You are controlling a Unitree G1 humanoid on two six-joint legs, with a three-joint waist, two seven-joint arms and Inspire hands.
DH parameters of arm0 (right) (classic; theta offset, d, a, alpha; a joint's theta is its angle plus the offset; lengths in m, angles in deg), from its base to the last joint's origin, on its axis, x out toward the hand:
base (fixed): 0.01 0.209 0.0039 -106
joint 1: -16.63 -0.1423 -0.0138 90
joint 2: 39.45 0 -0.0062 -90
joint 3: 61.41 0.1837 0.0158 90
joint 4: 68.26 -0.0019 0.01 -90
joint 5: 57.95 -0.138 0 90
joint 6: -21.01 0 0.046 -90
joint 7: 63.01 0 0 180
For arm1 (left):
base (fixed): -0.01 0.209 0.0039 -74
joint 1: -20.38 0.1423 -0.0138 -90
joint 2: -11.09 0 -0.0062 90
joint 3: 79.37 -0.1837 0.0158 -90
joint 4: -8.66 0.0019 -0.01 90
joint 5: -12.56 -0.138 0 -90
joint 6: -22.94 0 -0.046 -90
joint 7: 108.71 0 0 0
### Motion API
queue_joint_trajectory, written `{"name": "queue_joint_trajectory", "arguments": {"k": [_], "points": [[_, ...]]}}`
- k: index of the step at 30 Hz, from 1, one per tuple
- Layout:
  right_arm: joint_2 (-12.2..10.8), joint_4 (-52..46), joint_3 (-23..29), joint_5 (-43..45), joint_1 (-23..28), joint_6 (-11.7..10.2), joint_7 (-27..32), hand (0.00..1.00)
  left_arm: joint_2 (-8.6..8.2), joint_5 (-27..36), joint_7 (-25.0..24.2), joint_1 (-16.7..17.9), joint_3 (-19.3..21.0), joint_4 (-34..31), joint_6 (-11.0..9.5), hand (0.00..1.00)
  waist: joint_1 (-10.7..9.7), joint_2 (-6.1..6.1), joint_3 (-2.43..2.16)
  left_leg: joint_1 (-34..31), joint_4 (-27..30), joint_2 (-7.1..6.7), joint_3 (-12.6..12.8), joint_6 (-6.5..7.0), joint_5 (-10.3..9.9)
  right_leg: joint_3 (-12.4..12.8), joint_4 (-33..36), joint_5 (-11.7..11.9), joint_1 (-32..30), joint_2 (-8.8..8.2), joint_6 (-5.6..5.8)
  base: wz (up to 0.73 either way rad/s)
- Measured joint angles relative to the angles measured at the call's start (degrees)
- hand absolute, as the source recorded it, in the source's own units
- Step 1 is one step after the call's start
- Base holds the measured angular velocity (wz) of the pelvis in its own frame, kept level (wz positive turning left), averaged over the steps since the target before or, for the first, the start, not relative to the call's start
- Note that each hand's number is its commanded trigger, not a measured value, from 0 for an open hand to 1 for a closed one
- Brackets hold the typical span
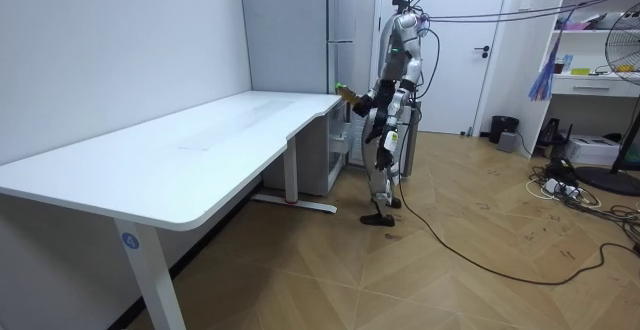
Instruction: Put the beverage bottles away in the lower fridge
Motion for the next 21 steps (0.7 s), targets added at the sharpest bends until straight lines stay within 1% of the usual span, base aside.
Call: {"name": "queue_joint_trajectory", "arguments": {"k": [1,2,4,6,8,10,12,16,21], "points": [[0.0,0.1,0.0,0.0,0.0,-0.1,0.0,1.00,0.22,0.0,-0.4,-0.2,0.1,0.6,0.0,0.00,-0.3,-0.15,-0.11,0.0,0.0,0.00,0.0,0.13,0.1,-0.1,0.0,0.0,0.0,-0.11,0.03,0.08],[-0.1,0.1,0.0,-0.1,0.1,-0.2,-0.1,1.00,0.35,-0.1,-0.7,-0.3,0.1,0.8,0.0,0.00,-0.6,-0.41,-0.05,0.0,0.0,-0.04,0.1,0.19,0.1,-0.2,0.0,0.0,0.0,-0.19,0.09,0.08],[-0.1,0.1,0.3,-0.3,0.2,-0.3,-0.3,1.00,0.68,-0.3,-1.0,-0.9,0.1,1.1,-0.1,0.00,-1.0,-0.40,-0.12,-0.1,-0.1,-0.26,-0.1,0.41,0.2,-0.3,0.0,0.1,0.1,-0.40,0.33,0.04],[-0.1,0.6,0.5,-1.0,0.2,-0.7,-0.8,1.00,1.02,-0.6,-1.0,-2.2,0.2,1.9,-0.1,0.00,-1.1,-0.51,-0.15,-0.2,-0.1,-0.43,-0.1,0.55,0.3,-0.3,0.0,0.1,0.0,-0.52,0.49,0.03],[-0.3,1.0,0.9,-1.1,0.3,-1.0,-1.3,1.00,1.14,-0.6,-1.0,-2.6,0.3,1.8,-0.1,0.00,-1.0,-0.73,-0.24,0.0,-0.3,-0.61,0.0,0.72,0.4,-0.2,0.1,0.0,0.0,-0.68,0.69,0.00],[-0.7,1.0,1.6,-1.1,0.7,-1.4,-1.3,1.00,1.15,-0.7,-0.9,-3.1,0.6,1.8,-0.1,0.00,-1.2,-1.16,-0.53,0.3,-1.0,-0.94,0.1,1.07,0.7,-0.2,0.1,0.0,0.0,-1.01,0.96,0.00],[-1.0,0.9,2.1,-1.1,1.0,-1.6,-1.2,1.00,1.19,-0.7,-0.8,-3.3,0.7,1.7,-0.1,0.00,-1.2,-1.48,-0.61,0.2,-1.1,-1.13,0.1,1.22,0.7,-0.3,0.0,0.1,0.0,-1.26,1.19,0.00],[-1.5,1.1,2.7,-1.1,1.3,-1.8,-1.2,1.00,1.54,-1.3,-0.5,-3.3,1.3,1.7,-0.1,0.00,-1.2,-2.27,-0.59,0.1,-1.2,-1.30,0.1,1.49,0.7,-0.2,0.1,0.4,0.0,-1.39,1.51,0.00],[-1.6,1.0,2.8,-1.1,1.6,-2.4,-1.1,1.00,1.55,-3.3,-0.4,-3.4,2.4,1.7,-0.1,0.00,-1.2,-2.43,-0.60,0.0,-1.2,-1.33,0.1,1.61,0.6,0.0,0.2,0.5,-0.2,-1.41,1.57,0.00]]}}
